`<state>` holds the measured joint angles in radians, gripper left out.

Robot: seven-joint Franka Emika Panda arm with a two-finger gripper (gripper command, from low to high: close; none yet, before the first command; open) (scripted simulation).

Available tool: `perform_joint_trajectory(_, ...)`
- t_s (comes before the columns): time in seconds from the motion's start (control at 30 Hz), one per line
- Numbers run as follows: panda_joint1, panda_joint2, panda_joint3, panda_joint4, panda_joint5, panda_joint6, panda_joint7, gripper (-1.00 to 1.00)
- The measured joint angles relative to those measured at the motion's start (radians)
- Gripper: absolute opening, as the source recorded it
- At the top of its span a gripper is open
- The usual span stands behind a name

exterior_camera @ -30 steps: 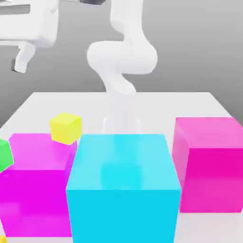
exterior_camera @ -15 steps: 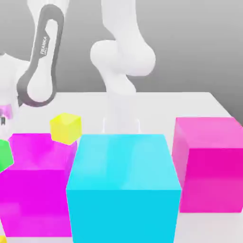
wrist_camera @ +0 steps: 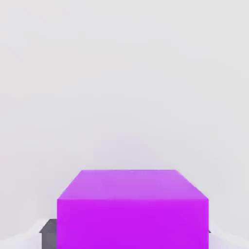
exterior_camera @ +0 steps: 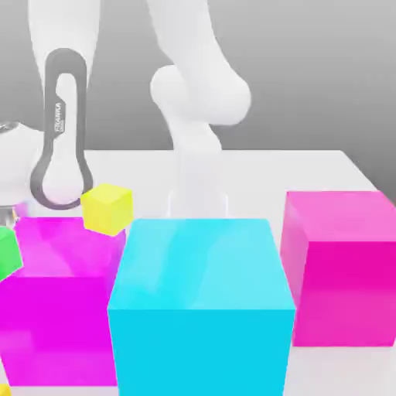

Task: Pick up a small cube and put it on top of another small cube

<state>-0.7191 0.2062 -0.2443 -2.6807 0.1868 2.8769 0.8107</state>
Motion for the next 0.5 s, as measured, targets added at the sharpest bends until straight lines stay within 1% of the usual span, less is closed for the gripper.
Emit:
perform_joint_trajectory(0.07, 0.014, -0.072, -0.026, -0.010, -0.065, -0.056, 0.052, -1.00)
perform_joint_trajectory(0.13, 0.032, -0.119, -0.014, 0.035, -0.083, -0.129, 0.067, -1.00)
perform_joint_trajectory(0.23, 0.086, -0.170, 0.016, 0.135, -0.083, -0.251, 0.045, -1.00)
perform_joint_trajectory(0.4, 0.167, -0.244, 0.065, 0.312, -0.049, -0.458, -0.028, -1.00)
perform_joint_trajectory(0.5, 0.205, -0.265, 0.078, 0.388, -0.048, -0.551, -0.093, -1.00)
